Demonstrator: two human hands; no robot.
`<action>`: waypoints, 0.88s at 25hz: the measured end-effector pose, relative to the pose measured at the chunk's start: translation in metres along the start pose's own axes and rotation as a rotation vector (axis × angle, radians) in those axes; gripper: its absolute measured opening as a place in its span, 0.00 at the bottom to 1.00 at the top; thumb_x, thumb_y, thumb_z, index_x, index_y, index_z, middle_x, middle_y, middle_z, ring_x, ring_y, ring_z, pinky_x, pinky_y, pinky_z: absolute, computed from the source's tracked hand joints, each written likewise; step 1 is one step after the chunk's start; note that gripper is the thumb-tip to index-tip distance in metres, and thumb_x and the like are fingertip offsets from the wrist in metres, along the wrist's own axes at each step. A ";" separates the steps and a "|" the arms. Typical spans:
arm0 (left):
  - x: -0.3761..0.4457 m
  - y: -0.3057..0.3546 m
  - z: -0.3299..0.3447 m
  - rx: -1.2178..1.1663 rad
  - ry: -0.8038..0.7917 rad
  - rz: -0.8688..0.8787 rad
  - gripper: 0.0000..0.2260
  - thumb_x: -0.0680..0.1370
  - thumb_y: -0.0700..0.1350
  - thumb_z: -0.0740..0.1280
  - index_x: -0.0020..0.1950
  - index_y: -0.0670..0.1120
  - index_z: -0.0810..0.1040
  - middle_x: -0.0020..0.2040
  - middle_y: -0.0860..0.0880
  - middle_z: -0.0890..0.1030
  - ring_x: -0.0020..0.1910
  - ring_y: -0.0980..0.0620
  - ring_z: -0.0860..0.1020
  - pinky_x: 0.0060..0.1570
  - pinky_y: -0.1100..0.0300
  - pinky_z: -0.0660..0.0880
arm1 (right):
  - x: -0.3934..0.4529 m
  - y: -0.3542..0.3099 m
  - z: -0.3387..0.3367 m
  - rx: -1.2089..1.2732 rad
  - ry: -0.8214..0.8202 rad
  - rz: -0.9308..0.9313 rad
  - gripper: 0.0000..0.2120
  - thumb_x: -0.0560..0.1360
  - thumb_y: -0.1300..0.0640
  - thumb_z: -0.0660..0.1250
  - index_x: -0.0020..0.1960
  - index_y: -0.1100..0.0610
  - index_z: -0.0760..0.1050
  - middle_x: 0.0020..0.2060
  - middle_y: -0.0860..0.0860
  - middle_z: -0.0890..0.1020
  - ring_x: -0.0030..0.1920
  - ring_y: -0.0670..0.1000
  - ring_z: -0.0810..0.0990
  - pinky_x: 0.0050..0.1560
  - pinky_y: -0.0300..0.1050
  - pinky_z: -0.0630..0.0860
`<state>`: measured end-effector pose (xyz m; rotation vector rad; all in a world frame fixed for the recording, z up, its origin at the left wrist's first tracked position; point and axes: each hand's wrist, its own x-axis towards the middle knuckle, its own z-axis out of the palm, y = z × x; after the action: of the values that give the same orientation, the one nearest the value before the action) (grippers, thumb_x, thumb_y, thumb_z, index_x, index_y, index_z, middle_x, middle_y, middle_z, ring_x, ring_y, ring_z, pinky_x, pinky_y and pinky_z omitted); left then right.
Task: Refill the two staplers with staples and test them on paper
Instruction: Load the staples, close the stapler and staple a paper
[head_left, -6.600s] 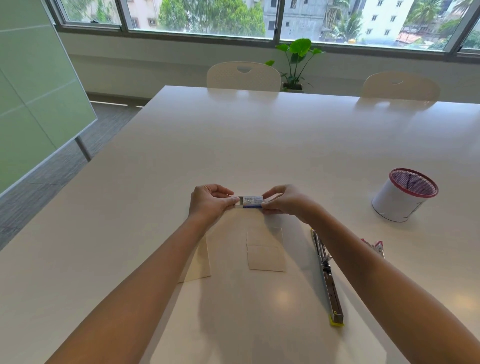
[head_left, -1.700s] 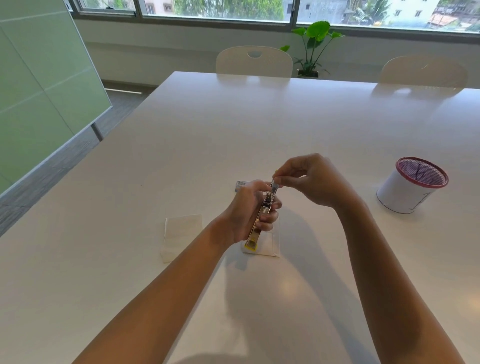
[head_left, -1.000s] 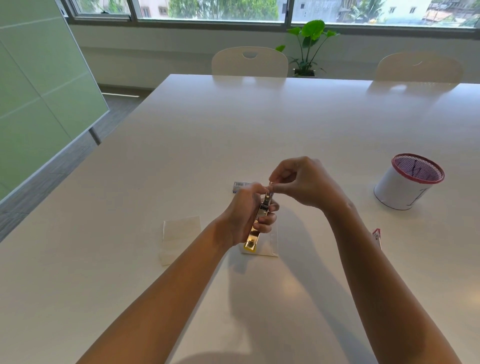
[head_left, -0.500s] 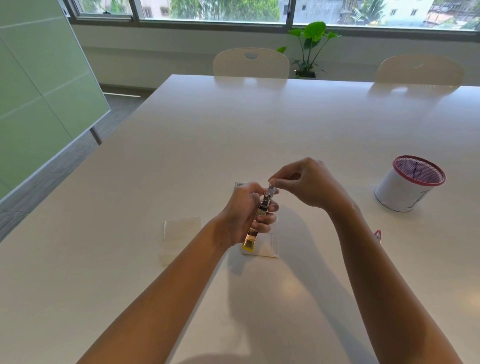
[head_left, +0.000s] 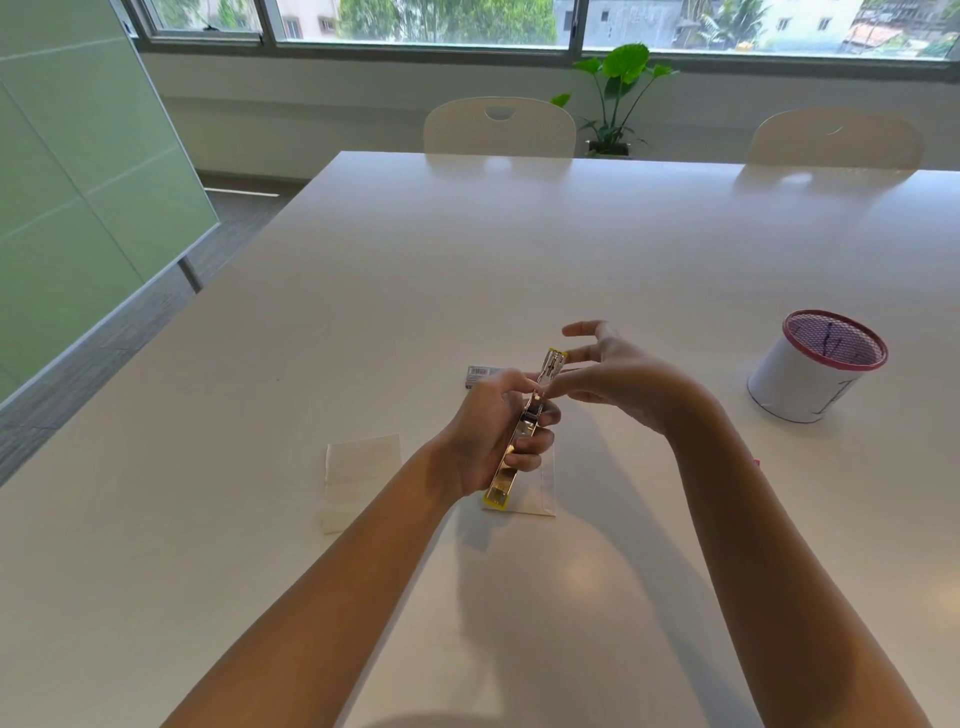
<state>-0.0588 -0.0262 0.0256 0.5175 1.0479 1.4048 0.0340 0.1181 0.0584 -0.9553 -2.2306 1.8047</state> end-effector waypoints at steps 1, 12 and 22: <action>0.000 0.000 0.000 0.002 -0.002 0.001 0.08 0.76 0.46 0.56 0.51 0.44 0.71 0.36 0.49 0.67 0.27 0.55 0.59 0.18 0.67 0.58 | 0.000 0.000 0.000 0.023 -0.006 0.014 0.38 0.67 0.66 0.78 0.71 0.55 0.63 0.59 0.57 0.76 0.59 0.54 0.79 0.51 0.42 0.77; 0.002 -0.002 0.008 0.035 -0.016 -0.015 0.15 0.76 0.49 0.60 0.61 0.48 0.67 0.34 0.50 0.67 0.26 0.55 0.58 0.20 0.66 0.56 | 0.005 0.004 -0.008 0.281 0.114 0.094 0.14 0.72 0.67 0.72 0.57 0.59 0.78 0.43 0.52 0.83 0.46 0.48 0.82 0.45 0.41 0.77; 0.002 -0.003 0.010 0.080 -0.013 0.007 0.17 0.74 0.48 0.62 0.61 0.48 0.65 0.35 0.50 0.68 0.26 0.56 0.58 0.22 0.65 0.55 | 0.006 0.004 -0.013 0.339 0.164 0.076 0.06 0.74 0.65 0.71 0.50 0.61 0.83 0.35 0.51 0.86 0.35 0.46 0.86 0.37 0.36 0.80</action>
<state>-0.0495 -0.0217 0.0273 0.5880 1.0964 1.3681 0.0367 0.1324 0.0562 -1.0817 -1.7415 1.9707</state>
